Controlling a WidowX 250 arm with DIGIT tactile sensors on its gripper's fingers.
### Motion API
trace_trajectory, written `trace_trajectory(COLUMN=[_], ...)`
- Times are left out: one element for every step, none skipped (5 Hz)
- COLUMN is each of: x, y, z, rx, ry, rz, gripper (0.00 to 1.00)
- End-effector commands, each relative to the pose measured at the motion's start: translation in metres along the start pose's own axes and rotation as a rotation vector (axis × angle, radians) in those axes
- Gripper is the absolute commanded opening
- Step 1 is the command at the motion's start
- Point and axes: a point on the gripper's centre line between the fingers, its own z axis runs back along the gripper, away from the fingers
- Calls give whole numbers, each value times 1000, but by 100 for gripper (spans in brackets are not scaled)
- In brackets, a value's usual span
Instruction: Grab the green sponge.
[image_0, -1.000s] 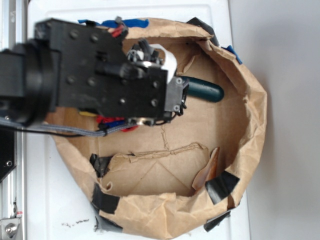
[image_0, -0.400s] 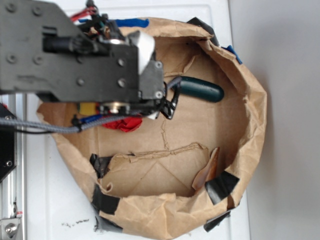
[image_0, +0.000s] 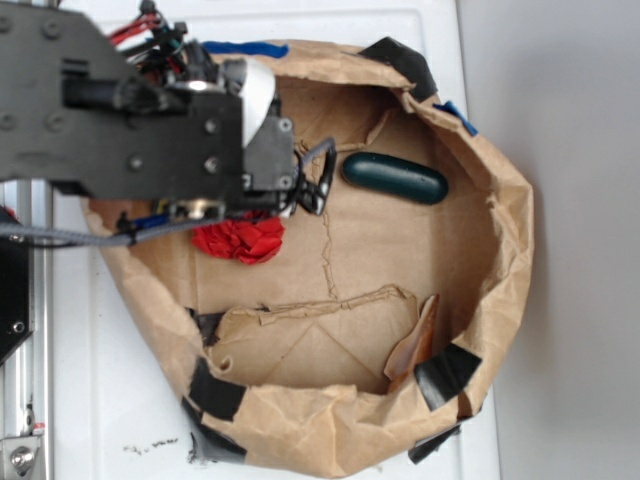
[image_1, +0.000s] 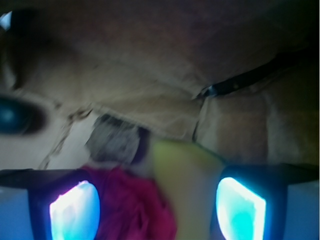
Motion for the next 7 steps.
trace_trajectory(x=[5, 2, 0, -5, -12, -17, -20], y=[28, 32, 34, 34, 32, 23, 15], z=[-1, -1, -5, -12, -21, -24, -26], rx=[48, 78, 83, 75, 81, 58, 34], ry=[-20, -12, -28, -53, -58, -35, -25], rz=[96, 140, 110, 76, 41, 38, 32], gripper=[100, 100, 100, 100, 100, 100, 100])
